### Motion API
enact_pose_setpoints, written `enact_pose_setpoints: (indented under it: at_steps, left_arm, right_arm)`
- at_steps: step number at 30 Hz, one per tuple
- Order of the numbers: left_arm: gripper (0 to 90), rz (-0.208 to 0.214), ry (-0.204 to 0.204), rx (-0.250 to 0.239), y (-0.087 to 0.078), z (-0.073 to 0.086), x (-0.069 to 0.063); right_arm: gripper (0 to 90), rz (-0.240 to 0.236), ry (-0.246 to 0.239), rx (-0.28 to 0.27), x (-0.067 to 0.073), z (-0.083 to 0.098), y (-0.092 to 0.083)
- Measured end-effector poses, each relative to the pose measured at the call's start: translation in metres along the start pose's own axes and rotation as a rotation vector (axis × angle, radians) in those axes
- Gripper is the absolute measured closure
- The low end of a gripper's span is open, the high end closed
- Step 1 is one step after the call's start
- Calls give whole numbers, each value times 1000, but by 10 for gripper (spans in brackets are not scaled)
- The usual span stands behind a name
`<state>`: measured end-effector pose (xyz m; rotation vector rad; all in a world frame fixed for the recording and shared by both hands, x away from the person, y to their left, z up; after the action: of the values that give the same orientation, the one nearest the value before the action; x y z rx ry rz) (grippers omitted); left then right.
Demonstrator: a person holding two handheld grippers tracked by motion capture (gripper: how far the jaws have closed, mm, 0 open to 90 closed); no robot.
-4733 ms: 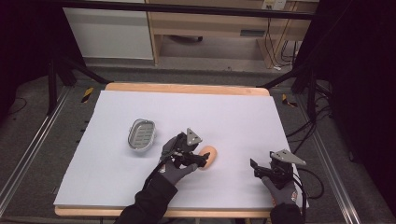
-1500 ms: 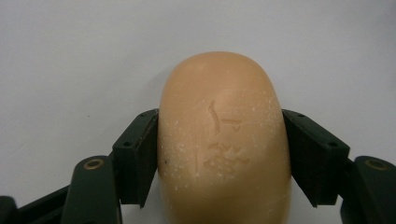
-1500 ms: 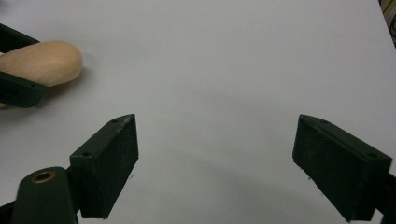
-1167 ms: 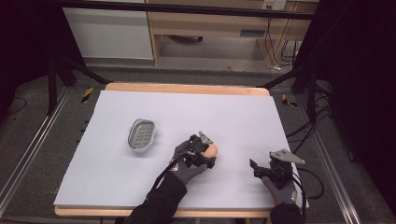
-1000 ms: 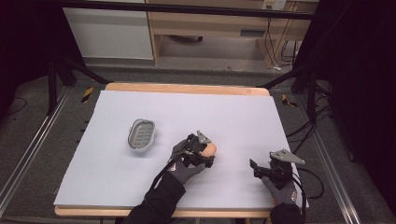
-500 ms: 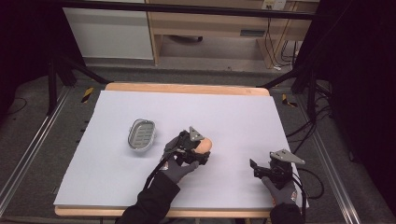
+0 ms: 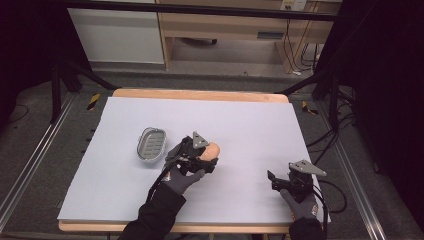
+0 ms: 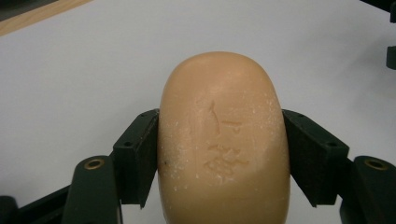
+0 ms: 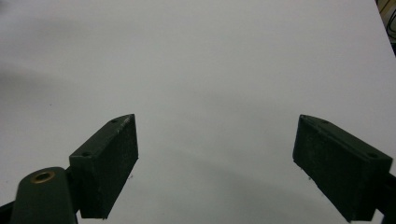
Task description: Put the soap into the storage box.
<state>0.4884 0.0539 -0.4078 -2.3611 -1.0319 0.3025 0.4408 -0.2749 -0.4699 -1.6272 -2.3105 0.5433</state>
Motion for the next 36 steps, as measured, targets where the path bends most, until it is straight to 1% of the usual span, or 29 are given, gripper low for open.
enact_pose_setpoints:
  at_steps: [7, 11, 14, 15, 18, 19, 20, 21, 22, 24, 28, 36]
  left_arm:
    - [319, -11, -7, -18, -12, -1, 8]
    - [320, -24, -18, -22, -17, 0, 13]
    - [319, -32, -18, -22, -20, 0, 18]
    - [320, -34, -22, -22, -21, 1, 19]
    - [320, -41, -24, -24, -24, 1, 23]
    - [320, -45, -32, -30, -25, 2, 24]
    - [320, -47, -29, -24, -27, 2, 26]
    - [320, -51, -37, -31, -27, 2, 28]
    - [320, -52, -35, -26, -28, 3, 30]
    - [320, -58, -43, -30, -30, 3, 33]
    - [320, -67, -48, -29, -34, 4, 39]
    - [320, -96, -78, -41, -40, 5, 54]
  right_arm:
    - [141, -1, 4, 1, 1, 0, 0]
    - [141, -4, 8, 1, 1, 0, -1]
    - [141, -8, 15, 2, 2, -1, -1]
    - [141, -5, 3, -1, 1, -1, 0]
    - [139, -6, 1, -5, 2, -1, -1]
    - [139, -9, -1, -8, 2, -1, -1]
    - [139, -10, 0, -9, 2, -1, -1]
    - [139, -11, 0, -10, 3, -1, -1]
    - [138, -9, -3, -11, 2, -1, -1]
    - [138, -11, -2, -9, 3, -1, -1]
    - [138, -9, -2, -8, 3, -1, -1]
    - [136, -10, -1, -7, 3, -1, -1]
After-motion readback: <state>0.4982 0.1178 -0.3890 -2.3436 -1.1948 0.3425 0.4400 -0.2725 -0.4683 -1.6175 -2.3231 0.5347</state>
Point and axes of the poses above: each handheld gripper's, and its own axes: y roughly forward along the jaws, z roughly out of its underside, x roughly to its left, the point moved 1 cm from there along y, roughly forward along the jaws, and after that the axes turned 6 degrees about -x, right-handed, at the moved point
